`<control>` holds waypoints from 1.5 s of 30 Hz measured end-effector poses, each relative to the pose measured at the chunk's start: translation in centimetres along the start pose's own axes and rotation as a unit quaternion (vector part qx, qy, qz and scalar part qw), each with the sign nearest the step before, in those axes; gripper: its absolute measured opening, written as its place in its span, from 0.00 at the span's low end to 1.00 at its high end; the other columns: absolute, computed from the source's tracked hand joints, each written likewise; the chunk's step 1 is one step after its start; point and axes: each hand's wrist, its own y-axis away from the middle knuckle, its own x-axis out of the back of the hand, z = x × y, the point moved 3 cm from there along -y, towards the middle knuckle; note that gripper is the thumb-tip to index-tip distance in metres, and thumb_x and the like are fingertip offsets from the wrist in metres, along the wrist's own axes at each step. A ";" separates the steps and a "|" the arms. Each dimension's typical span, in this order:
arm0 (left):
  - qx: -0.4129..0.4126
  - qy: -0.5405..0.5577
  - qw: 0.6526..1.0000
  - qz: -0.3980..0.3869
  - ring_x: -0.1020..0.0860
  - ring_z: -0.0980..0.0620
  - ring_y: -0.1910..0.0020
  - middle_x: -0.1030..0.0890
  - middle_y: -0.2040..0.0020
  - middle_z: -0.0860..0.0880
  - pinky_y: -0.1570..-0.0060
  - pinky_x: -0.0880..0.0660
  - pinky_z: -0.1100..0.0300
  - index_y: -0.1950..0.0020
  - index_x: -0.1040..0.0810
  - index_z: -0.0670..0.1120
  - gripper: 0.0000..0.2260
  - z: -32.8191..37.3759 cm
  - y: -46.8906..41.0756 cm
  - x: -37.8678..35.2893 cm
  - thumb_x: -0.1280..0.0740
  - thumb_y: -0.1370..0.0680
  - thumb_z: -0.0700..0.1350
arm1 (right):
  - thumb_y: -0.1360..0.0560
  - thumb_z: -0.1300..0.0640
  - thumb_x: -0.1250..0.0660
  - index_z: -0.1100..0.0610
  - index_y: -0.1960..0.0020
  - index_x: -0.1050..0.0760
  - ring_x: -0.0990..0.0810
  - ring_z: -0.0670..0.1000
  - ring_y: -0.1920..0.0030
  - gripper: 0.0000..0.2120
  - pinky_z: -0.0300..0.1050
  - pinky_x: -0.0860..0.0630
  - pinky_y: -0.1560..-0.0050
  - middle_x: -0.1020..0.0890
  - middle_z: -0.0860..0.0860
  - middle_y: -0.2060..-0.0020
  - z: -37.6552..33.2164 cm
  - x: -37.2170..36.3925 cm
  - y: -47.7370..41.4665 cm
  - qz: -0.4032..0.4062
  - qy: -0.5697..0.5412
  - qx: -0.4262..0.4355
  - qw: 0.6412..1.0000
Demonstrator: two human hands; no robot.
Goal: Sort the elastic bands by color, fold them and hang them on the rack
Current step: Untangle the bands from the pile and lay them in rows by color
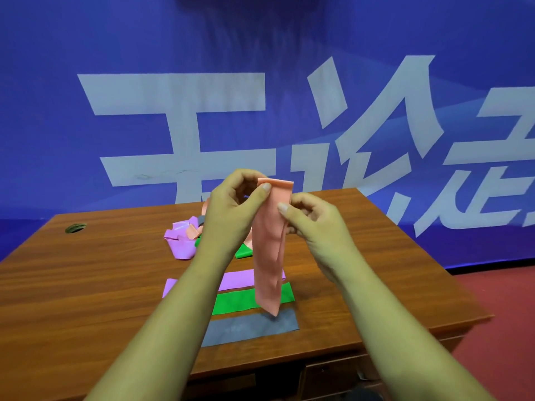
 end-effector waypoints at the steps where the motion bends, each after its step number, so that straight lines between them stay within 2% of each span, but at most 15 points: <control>1: 0.004 0.000 1.000 -0.006 0.23 0.58 0.58 0.20 0.60 0.57 0.57 0.26 0.66 0.54 0.21 0.49 0.04 -0.1 0.1 0.0 0.31 0.23 0.39 | 0.25 0.57 0.31 0.59 0.50 0.19 0.20 0.51 0.58 0.06 0.47 0.22 0.59 0.17 0.55 0.59 0.0 -0.2 0.2 0.014 -0.013 0.005 1.000; 5: 0.032 0.031 0.999 -0.029 0.22 0.59 0.56 0.19 0.59 0.57 0.54 0.24 0.65 0.51 0.21 0.46 0.04 -0.6 0.9 -0.2 0.31 0.23 0.38 | 0.23 0.58 0.32 0.59 0.53 0.19 0.20 0.54 0.59 0.05 0.60 0.21 0.54 0.17 0.60 0.60 -1.1 -0.6 0.0 0.058 0.016 0.032 0.998; 7: 0.079 0.080 0.993 -0.037 0.20 0.57 0.53 0.17 0.55 0.54 0.51 0.23 0.62 0.47 0.21 0.43 0.09 -1.5 1.4 -0.3 0.29 0.25 0.41 | 0.23 0.60 0.32 0.58 0.57 0.20 0.22 0.48 0.62 0.05 0.51 0.23 0.59 0.18 0.54 0.66 -1.9 -0.6 -0.5 0.070 0.028 0.036 0.996; 10: 0.143 0.065 0.981 -0.115 0.19 0.54 0.50 0.15 0.50 0.51 0.47 0.22 0.57 0.44 0.19 0.45 0.10 -3.8 3.0 -0.8 0.29 0.26 0.41 | 0.22 0.60 0.33 0.54 0.61 0.22 0.28 0.43 0.68 0.09 0.38 0.28 0.66 0.24 0.43 0.72 -3.3 -0.2 -1.9 0.088 0.052 0.035 0.994; 13: 0.202 0.066 0.964 -0.161 0.20 0.56 0.52 0.15 0.49 0.50 0.49 0.23 0.59 0.43 0.17 0.45 0.10 -6.6 5.1 -1.3 0.29 0.24 0.41 | 0.22 0.58 0.33 0.55 0.59 0.22 0.27 0.47 0.65 0.07 0.45 0.26 0.65 0.24 0.50 0.67 -3.9 0.3 -3.1 0.074 0.065 0.010 0.995; 16: 0.261 0.073 0.947 -0.174 0.19 0.54 0.52 0.15 0.50 0.51 0.48 0.23 0.59 0.47 0.16 0.47 0.08 -8.8 6.6 -1.5 0.28 0.26 0.42 | 0.22 0.57 0.33 0.57 0.57 0.21 0.25 0.46 0.63 0.06 0.47 0.23 0.59 0.22 0.48 0.65 -2.9 1.1 -4.4 0.084 0.065 -0.027 0.994; 19: 0.304 0.043 0.919 -0.248 0.18 0.52 0.48 0.15 0.48 0.49 0.43 0.23 0.55 0.46 0.16 0.47 0.11 -10.5 8.0 -1.6 0.27 0.28 0.44 | 0.22 0.58 0.34 0.62 0.53 0.20 0.24 0.48 0.60 0.08 0.48 0.21 0.57 0.22 0.51 0.62 -1.6 2.7 -5.5 0.138 0.057 -0.067 0.987; 22: 0.326 0.000 0.900 -0.289 0.18 0.53 0.48 0.15 0.47 0.51 0.46 0.24 0.57 0.43 0.17 0.46 0.13 -11.6 8.8 -0.7 0.27 0.27 0.46 | 0.22 0.60 0.35 0.66 0.51 0.21 0.20 0.52 0.56 0.08 0.52 0.18 0.54 0.19 0.57 0.54 -0.4 5.1 -6.2 0.191 0.032 -0.103 0.976; 26: 0.363 0.009 0.900 -0.241 0.19 0.52 0.58 0.15 0.56 0.48 0.55 0.24 0.58 0.51 0.15 0.46 0.10 -12.5 8.7 2.0 0.27 0.30 0.47 | 0.23 0.63 0.35 0.64 0.52 0.21 0.16 0.57 0.50 0.06 0.55 0.17 0.52 0.17 0.59 0.50 1.8 8.4 -6.3 0.248 -0.009 -0.138 0.959; 30: 0.398 0.040 0.901 -0.168 0.20 0.50 0.67 0.18 0.62 0.43 0.67 0.24 0.63 0.48 0.19 0.39 0.13 -13.2 8.0 4.8 0.28 0.29 0.43 | 0.23 0.65 0.35 0.62 0.58 0.23 0.16 0.57 0.52 0.06 0.50 0.17 0.56 0.18 0.59 0.54 5.1 10.3 -5.2 0.275 -0.052 -0.178 0.943; 33: 0.411 -0.010 0.904 -0.121 0.22 0.54 0.71 0.19 0.64 0.44 0.70 0.25 0.66 0.48 0.20 0.37 0.08 -14.1 7.3 6.0 0.28 0.25 0.39 | 0.23 0.66 0.34 0.63 0.52 0.24 0.17 0.58 0.53 0.01 0.47 0.19 0.59 0.18 0.61 0.52 8.5 11.9 -3.9 0.293 -0.071 -0.230 0.925; 35: 0.422 -0.030 0.901 -0.099 0.21 0.54 0.70 0.18 0.63 0.45 0.69 0.23 0.66 0.49 0.20 0.38 0.07 -14.7 7.0 6.0 0.28 0.25 0.38 | 0.23 0.65 0.33 0.65 0.48 0.24 0.17 0.57 0.54 0.05 0.47 0.18 0.58 0.18 0.63 0.51 10.8 13.1 -3.0 0.294 -0.051 -0.268 0.916; 38: 0.441 -0.056 0.890 -0.101 0.19 0.51 0.66 0.17 0.59 0.46 0.68 0.23 0.64 0.47 0.21 0.39 0.10 -16.0 6.6 5.0 0.27 0.26 0.40 | 0.23 0.66 0.33 0.64 0.49 0.24 0.18 0.54 0.61 0.04 0.44 0.16 0.62 0.19 0.61 0.55 12.8 15.0 -1.3 0.281 -0.014 -0.311 0.908; 41: 0.447 -0.100 0.882 -0.109 0.18 0.50 0.66 0.17 0.56 0.42 0.70 0.23 0.65 0.44 0.21 0.38 0.09 -16.9 6.3 3.1 0.30 0.23 0.40 | 0.23 0.67 0.34 0.64 0.48 0.24 0.19 0.53 0.63 0.05 0.40 0.19 0.64 0.19 0.58 0.59 13.5 17.4 -0.1 0.284 0.032 -0.332 0.899; 45: 0.410 -0.170 0.887 -0.124 0.21 0.60 0.74 0.22 0.60 0.43 0.73 0.26 0.68 0.49 0.22 0.37 0.03 -17.7 5.5 -1.0 0.34 0.22 0.35 | 0.25 0.67 0.34 0.64 0.53 0.22 0.20 0.50 0.68 0.02 0.38 0.20 0.67 0.19 0.60 0.60 15.0 21.4 0.4 0.303 0.103 -0.323 0.891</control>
